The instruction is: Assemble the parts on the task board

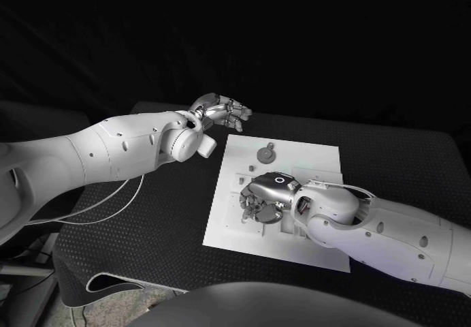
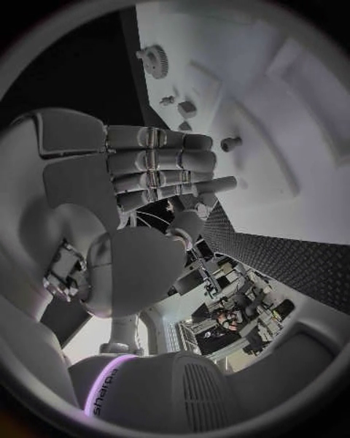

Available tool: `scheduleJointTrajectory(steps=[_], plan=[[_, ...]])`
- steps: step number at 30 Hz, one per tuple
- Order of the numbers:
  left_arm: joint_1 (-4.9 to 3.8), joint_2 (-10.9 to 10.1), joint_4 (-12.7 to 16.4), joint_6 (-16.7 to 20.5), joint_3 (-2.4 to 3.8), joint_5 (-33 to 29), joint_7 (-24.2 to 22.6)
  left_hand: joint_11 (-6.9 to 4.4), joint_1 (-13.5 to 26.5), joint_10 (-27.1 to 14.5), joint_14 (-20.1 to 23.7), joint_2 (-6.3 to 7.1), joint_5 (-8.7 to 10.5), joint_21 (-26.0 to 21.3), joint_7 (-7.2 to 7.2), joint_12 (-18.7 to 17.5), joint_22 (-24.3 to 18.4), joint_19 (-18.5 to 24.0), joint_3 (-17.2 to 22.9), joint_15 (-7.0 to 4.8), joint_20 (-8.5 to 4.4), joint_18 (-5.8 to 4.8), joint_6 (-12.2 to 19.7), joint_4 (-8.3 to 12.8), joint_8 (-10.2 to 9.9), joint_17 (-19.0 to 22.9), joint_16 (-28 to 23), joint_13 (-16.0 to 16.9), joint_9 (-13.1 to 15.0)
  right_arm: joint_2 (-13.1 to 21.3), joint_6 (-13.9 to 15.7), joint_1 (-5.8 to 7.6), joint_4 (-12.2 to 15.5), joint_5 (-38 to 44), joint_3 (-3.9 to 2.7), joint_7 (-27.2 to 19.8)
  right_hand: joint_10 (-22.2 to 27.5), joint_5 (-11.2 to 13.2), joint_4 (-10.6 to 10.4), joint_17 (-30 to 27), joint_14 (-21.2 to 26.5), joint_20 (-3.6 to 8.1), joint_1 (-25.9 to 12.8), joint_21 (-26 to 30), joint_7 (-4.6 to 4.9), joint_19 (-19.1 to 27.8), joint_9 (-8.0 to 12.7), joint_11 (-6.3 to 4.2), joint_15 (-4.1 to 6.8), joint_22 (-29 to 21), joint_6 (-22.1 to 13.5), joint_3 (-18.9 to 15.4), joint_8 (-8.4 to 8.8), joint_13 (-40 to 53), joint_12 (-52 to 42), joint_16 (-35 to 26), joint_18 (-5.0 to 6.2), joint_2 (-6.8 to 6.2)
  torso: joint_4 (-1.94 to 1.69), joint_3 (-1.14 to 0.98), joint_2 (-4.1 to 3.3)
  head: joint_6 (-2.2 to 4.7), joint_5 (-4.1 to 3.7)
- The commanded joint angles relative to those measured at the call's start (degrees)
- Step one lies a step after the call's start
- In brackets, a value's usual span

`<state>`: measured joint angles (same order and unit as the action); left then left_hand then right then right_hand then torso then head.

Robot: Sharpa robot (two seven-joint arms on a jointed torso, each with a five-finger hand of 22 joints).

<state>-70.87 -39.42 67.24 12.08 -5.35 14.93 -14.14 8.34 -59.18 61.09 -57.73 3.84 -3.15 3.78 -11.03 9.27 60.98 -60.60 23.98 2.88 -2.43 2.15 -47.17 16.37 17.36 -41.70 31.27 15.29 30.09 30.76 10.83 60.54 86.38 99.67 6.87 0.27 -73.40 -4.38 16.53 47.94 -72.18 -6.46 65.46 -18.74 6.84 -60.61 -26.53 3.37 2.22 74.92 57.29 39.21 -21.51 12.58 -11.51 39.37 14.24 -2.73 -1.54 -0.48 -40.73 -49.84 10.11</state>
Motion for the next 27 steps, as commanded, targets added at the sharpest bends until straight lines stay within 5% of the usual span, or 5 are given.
scheduleJointTrajectory(steps=[1,16,27], plan=[[-0.08,0.2,0.1,-0.7,0.05,0.1,-0.7,-0.08,0.4,-0.3,-0.1,-0.07,0.29,0.1,0.14,-0.1,-0.1,0.3,-0.3,0.32,0.0,0.33,0.4,0.0,0.3,-0.1,-0.2,-0.1,-0.1,-0.4,-1.3,-0.28,-0.5,2.9,0.15,-0.4,-0.2,-0.2,0.2,0.0,0.1,0.16,0.0,-0.2,-0.26,-0.4,-0.8,0.01,0.45,1.3,0.5,0.3,-0.13,0.1,-0.2,0.3,0.76,0.64,0.04,0.0,-0.01,-0.12,0.11],[-0.08,0.2,0.1,-0.8,0.05,0.1,-0.6,-0.08,0.4,-0.3,-0.1,-0.09,0.29,0.1,0.13,-0.1,-0.1,0.3,-0.3,0.33,0.01,0.33,0.4,0.0,0.3,-0.1,-0.3,-0.1,-0.1,-1.5,-1.3,-0.84,-1.5,3.7,0.61,-0.4,-0.2,-0.2,0.1,0.0,0.1,0.17,0.1,-0.3,-0.26,-0.4,-0.8,0.01,0.45,1.3,0.5,0.3,-0.12,0.1,-0.2,0.4,0.76,0.66,0.07,0.0,-0.02,-0.16,0.27],[-0.09,0.2,0.1,-0.8,0.05,0.1,-0.6,-0.07,0.5,-0.3,-0.1,-0.11,0.29,0.1,0.13,-0.1,-0.2,0.4,-0.3,0.33,0.01,0.33,0.5,0.0,0.3,-0.2,-0.3,-0.1,-0.1,-2.0,-2.6,-0.93,-2.1,4.4,1.56,0.2,-0.2,-0.2,0.2,0.0,0.2,0.17,0.0,-0.3,-0.25,-0.4,-0.9,0.02,0.44,1.3,0.5,0.3,-0.1,0.2,-0.1,0.4,0.76,0.67,0.06,0.01,-0.01,-0.16,0.28]])
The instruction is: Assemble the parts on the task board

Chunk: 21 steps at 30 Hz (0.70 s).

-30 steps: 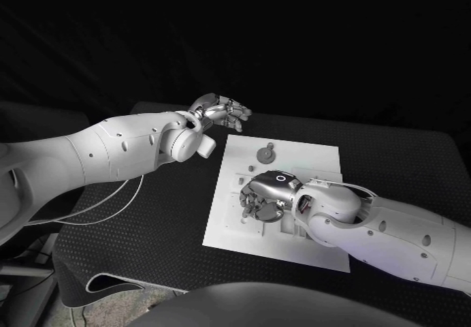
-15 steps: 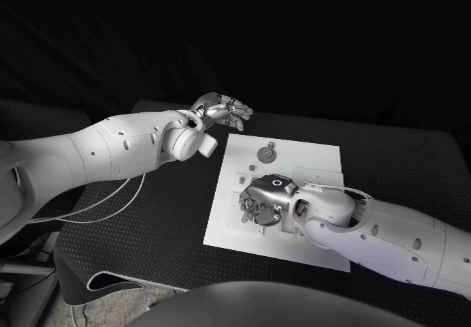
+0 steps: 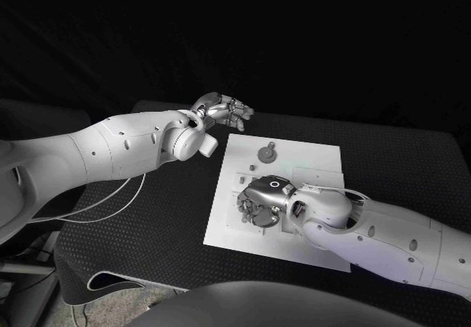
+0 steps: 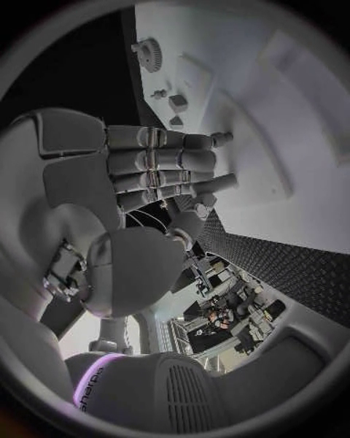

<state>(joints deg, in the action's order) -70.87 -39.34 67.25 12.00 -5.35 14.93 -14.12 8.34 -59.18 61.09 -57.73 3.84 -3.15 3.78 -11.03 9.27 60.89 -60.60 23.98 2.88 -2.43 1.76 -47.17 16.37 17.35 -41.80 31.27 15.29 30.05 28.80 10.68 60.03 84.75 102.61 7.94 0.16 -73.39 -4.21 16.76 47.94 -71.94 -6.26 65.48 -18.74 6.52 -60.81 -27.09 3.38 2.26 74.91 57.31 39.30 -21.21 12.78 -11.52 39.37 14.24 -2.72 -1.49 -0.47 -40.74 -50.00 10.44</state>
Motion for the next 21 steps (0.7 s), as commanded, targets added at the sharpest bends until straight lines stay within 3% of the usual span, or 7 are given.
scheduleJointTrajectory(steps=[1,10,21], plan=[[-0.08,0.1,0.1,-0.8,0.05,0.1,-0.6,-0.07,0.5,-0.3,-0.1,-0.11,0.29,0.1,0.12,-0.1,-0.1,0.3,-0.3,0.33,0.01,0.73,0.5,0.0,0.3,-0.1,-0.3,-0.1,-0.1,-0.1,-2.5,-0.45,-0.5,1.5,0.57,0.3,-0.2,-0.4,-0.1,0.0,-0.1,-0.04,0.0,-0.3,0.07,-0.2,-0.3,0.02,0.39,1.3,0.5,0.2,-0.39,0.0,-0.1,0.4,0.76,0.65,0.01,0.0,0.01,0.0,-0.04],[-0.08,0.3,-0.1,-0.8,0.05,0.1,-0.6,-0.07,0.5,-0.3,-0.1,-0.13,0.29,0.1,0.12,-0.1,-0.1,0.4,-0.3,0.33,0.01,0.73,0.5,0.0,0.4,-0.1,-0.3,-0.1,-0.1,0.0,-1.6,-0.63,0.0,0.7,0.68,-0.3,-0.2,-0.4,-0.1,0.0,-0.1,-0.04,0.0,-0.3,0.07,-0.2,-0.3,0.02,0.39,1.3,0.5,0.3,-0.38,0.0,-0.1,0.4,0.76,0.69,0.01,-0.05,0.0,0.0,-0.03],[-0.08,0.2,-0.1,-0.8,0.05,0.1,-0.6,-0.06,0.5,-0.4,-0.1,-0.14,0.29,0.1,0.12,-0.1,-0.1,0.4,-0.3,0.34,0.01,0.73,0.5,0.0,0.4,-0.1,-0.4,-0.1,-0.1,-0.4,-2.8,-0.65,-0.7,1.7,0.77,0.3,-0.2,-0.4,0.0,0.0,0.0,-0.04,0.1,-0.3,0.07,-0.1,-0.3,0.03,0.38,1.3,0.5,0.2,-0.37,0.0,-0.1,0.4,0.76,0.64,0.03,-0.02,0.02,0.0,0.02]])
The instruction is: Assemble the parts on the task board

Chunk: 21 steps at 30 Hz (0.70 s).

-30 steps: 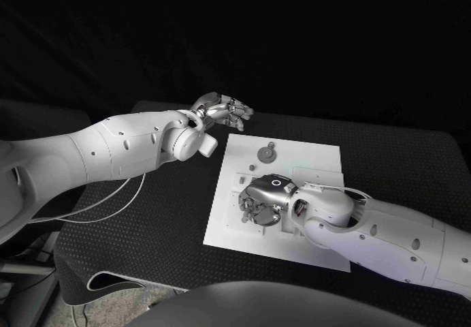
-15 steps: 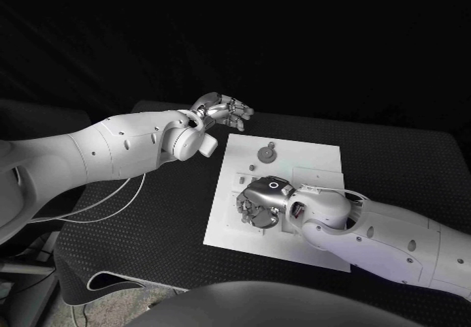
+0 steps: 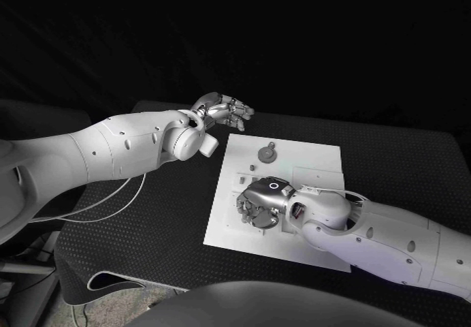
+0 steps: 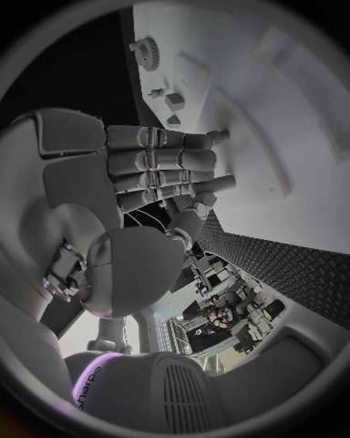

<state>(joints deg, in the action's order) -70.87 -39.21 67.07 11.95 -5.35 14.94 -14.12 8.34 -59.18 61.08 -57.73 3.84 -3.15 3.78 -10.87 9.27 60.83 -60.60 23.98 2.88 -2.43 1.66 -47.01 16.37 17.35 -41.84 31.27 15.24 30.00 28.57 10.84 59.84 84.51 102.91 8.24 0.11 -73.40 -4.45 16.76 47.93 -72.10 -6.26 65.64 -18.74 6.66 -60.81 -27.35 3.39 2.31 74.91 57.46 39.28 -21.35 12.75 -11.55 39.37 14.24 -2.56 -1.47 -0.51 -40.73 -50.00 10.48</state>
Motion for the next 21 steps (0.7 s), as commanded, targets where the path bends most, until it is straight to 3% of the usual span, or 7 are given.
scheduleJointTrajectory(steps=[1,8,17,19,21], plan=[[-0.08,0.1,0.1,-0.7,0.05,0.1,-0.6,-0.06,0.5,-0.4,-0.1,-0.15,0.29,0.1,-0.03,-0.1,-0.1,0.4,-0.3,0.34,0.01,0.82,0.3,0.0,0.4,-0.1,-0.4,-0.1,-0.1,-0.3,-3.0,-0.49,-0.6,1.6,0.53,0.4,-0.2,-0.1,-0.1,0.0,0.1,-0.05,-0.1,-0.3,-0.07,-0.1,-0.1,0.02,0.32,1.3,0.3,0.2,-0.23,0.1,0.0,0.4,0.76,0.47,0.01,0.01,0.0,0.0,0.0],[-0.08,0.2,0.0,-0.7,0.05,0.1,-0.6,-0.06,0.5,-0.4,-0.1,-0.14,0.29,0.1,-0.03,-0.1,-0.1,0.4,-0.3,0.34,0.02,0.82,0.4,0.0,0.4,-0.1,-0.4,-0.1,-0.1,-0.7,-1.7,-0.91,-1.1,4.9,0.94,1.3,-0.1,-0.1,0.0,0.0,0.3,-0.08,-0.1,-0.2,-0.04,0.0,-0.1,0.07,0.27,1.3,0.2,0.2,-0.16,0.1,0.1,0.3,0.76,0.33,-0.01,-0.02,0.02,0.0,-0.09],[-0.08,0.1,0.0,-0.7,0.05,0.1,-0.6,-0.06,0.5,-0.4,-0.1,-0.14,0.29,0.1,-0.03,-0.1,-0.1,0.4,-0.3,0.35,0.02,0.82,0.4,0.0,0.4,-0.1,-0.4,-0.1,-0.1,-0.6,-2.6,-0.95,-1.0,3.8,1.21,0.9,0.0,-0.1,-0.1,0.0,0.4,-0.12,-0.1,-0.2,-0.02,0.2,-0.1,0.1,0.22,1.4,0.2,0.1,-0.12,0.2,0.2,0.3,0.76,-0.19,0.03,0.04,0.01,0.0,-0.09],[-0.08,0.1,0.0,-0.8,0.05,0.1,-0.6,-0.06,0.5,-0.4,-0.1,-0.14,0.29,0.1,-0.03,-0.1,-0.1,0.4,-0.3,0.35,0.02,0.82,0.4,0.0,0.4,-0.1,-0.4,-0.1,-0.1,-0.5,-2.3,-0.95,-1.0,3.6,1.23,0.8,0.4,-0.1,0.0,-0.1,0.6,-0.18,0.0,-0.2,0.12,0.4,-0.1,0.27,0.09,1.4,-0.1,0.0,0.12,0.2,0.5,0.2,0.76,-0.85,0.03,0.04,0.0,0.0,-0.06],[-0.08,0.1,0.0,-0.8,0.05,0.1,-0.6,-0.06,0.5,-0.4,-0.1,-0.14,0.29,0.1,-0.03,-0.1,-0.1,0.4,-0.3,0.35,0.02,0.82,0.4,0.0,0.4,-0.1,-0.4,-0.1,-0.1,-0.4,-1.9,-0.95,-1.1,2.9,1.23,0.8,2.0,-0.1,-0.1,-0.1,1.0,-0.31,0.2,-0.2,0.7,0.7,0.1,0.88,-0.42,1.4,-1.5,-0.1,0.96,0.0,1.5,0.2,0.74,-2.42,0.03,0.02,0.01,0.0,-0.05]])
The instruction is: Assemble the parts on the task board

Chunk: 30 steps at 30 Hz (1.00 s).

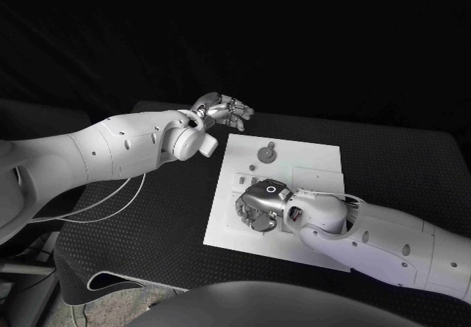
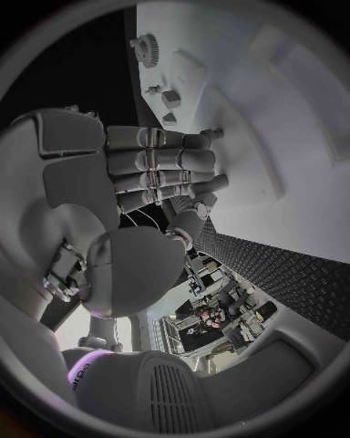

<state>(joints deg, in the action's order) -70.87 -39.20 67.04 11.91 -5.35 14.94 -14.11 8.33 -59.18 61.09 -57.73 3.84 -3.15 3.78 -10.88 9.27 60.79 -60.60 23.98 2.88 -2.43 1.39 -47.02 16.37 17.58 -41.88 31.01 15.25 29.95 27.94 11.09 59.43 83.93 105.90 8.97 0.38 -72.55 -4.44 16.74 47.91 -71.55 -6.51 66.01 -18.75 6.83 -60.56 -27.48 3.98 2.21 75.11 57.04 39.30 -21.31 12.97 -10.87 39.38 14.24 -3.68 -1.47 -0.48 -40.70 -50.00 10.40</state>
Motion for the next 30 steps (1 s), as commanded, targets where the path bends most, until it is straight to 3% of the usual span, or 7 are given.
scheduleJointTrajectory(steps=[1,9,16,22,26,28,30], plan=[[-0.08,0.1,0.1,-0.8,0.05,0.1,-0.6,-0.06,0.5,-0.4,-0.1,-0.14,0.29,0.1,-0.02,-0.1,-0.1,0.4,-0.3,0.35,0.02,1.1,0.4,0.0,0.2,-0.1,-0.2,-0.1,-0.1,0.3,-2.0,-0.53,-0.5,-0.2,0.51,0.5,2.0,-0.1,-0.2,-0.1,0.6,-0.16,-0.4,-0.3,0.85,0.5,0.3,0.61,-0.61,1.2,-1.8,-0.4,1.34,-0.4,1.2,0.1,0.74,-2.27,0.02,-0.01,-0.01,0.0,0.0],[-0.08,0.0,0.0,-0.9,0.05,0.1,-0.5,-0.06,0.5,-0.4,-0.1,-0.13,0.29,0.1,-0.02,-0.1,-0.1,0.4,-0.3,0.35,0.03,1.09,0.4,0.0,0.2,-0.1,-0.2,-0.1,-0.1,0.9,1.9,-0.52,-0.3,-1.0,0.52,0.5,6.1,0.1,-1.0,-0.2,1.1,-0.33,-3.5,-1.1,2.92,0.6,0.9,2.17,-1.95,1.3,-6.3,-2.8,3.73,-1.1,3.6,0.3,0.76,-7.79,0.05,-0.03,0.0,0.0,-0.21],[-0.08,-0.1,0.0,-0.8,0.05,0.1,-0.5,-0.06,0.5,-0.4,-0.1,-0.12,0.29,0.1,-0.03,-0.1,-0.1,0.4,-0.3,0.35,0.02,1.09,0.4,0.0,0.2,-0.1,-0.2,-0.1,-0.1,1.7,4.7,-0.49,0.5,-1.4,0.5,0.6,7.5,-0.1,-1.1,-0.1,1.5,-0.2,-3.7,-1.7,2.89,0.9,0.8,2.6,-2.35,1.3,-7.5,-4.1,4.1,-1.2,4.2,0.5,0.76,-8.53,0.04,-0.06,0.01,0.0,-0.35],[-0.08,-0.2,-0.1,-0.9,0.05,0.1,-0.5,-0.06,0.5,-0.4,-0.1,-0.11,0.29,0.1,-0.03,-0.1,-0.1,0.4,-0.3,0.35,0.02,1.1,0.4,0.0,0.2,-0.1,-0.2,-0.1,-0.1,3.9,8.3,0.28,3.3,-3.3,0.31,0.8,7.5,-0.1,-1.4,0.2,1.1,0.02,-3.3,-2.7,2.7,0.5,0.7,2.52,-2.25,1.4,-8.0,-4.3,4.18,-0.9,4.0,1.4,0.76,-8.72,0.1,-0.1,0.01,0.0,-0.65],[-0.08,-0.2,-0.3,-1.0,0.04,0.1,-0.5,-0.06,0.5,-0.4,-0.1,-0.1,0.29,0.1,-0.03,-0.1,-0.1,0.4,-0.3,0.35,0.02,1.1,0.4,0.0,0.2,-0.1,-0.2,-0.1,-0.1,6.6,10.1,1.78,4.9,-7.4,-1.22,0.8,7.2,-0.1,-1.9,1.8,0.7,0.59,-2.9,-4.9,2.68,-0.3,0.4,2.16,-1.9,1.4,-8.0,-4.8,3.96,-0.4,3.5,4.6,0.76,-8.5,0.16,-0.14,0.08,0.57,-1.31],[-0.08,-0.4,-0.4,-0.9,0.04,0.1,-0.5,-0.06,0.5,-0.4,-0.1,-0.1,0.29,0.1,-0.03,-0.1,-0.1,0.4,-0.3,0.35,0.02,1.1,0.4,0.0,0.2,-0.1,-0.2,-0.1,-0.1,8.1,9.1,2.77,5.4,-12.5,-2.36,1.3,5.6,-0.1,-2.3,2.2,0.2,0.81,-2.9,-5.7,2.88,-0.8,0.3,1.65,-1.45,1.5,-7.8,-4.9,3.81,0.2,2.5,5.6,0.76,-7.86,0.2,-0.14,0.09,0.92,-1.77],[-0.08,-0.6,-0.5,-0.8,0.04,0.1,-0.5,-0.06,0.5,-0.4,-0.1,-0.1,0.29,0.1,-0.03,-0.1,-0.2,0.4,-0.3,0.35,0.02,1.09,0.4,0.0,0.2,-0.1,-0.2,-0.1,-0.1,10.1,6.9,4.47,5.6,-20.3,-3.4,2.1,1.9,0.0,-3.1,2.8,0.0,1.15,-3.6,-6.8,3.21,-1.3,0.2,0.44,-0.1,1.4,-7.5,-5.4,3.61,2.3,-0.1,7.0,0.76,-7.28,0.28,-0.15,0.09,1.28,-2.21]])
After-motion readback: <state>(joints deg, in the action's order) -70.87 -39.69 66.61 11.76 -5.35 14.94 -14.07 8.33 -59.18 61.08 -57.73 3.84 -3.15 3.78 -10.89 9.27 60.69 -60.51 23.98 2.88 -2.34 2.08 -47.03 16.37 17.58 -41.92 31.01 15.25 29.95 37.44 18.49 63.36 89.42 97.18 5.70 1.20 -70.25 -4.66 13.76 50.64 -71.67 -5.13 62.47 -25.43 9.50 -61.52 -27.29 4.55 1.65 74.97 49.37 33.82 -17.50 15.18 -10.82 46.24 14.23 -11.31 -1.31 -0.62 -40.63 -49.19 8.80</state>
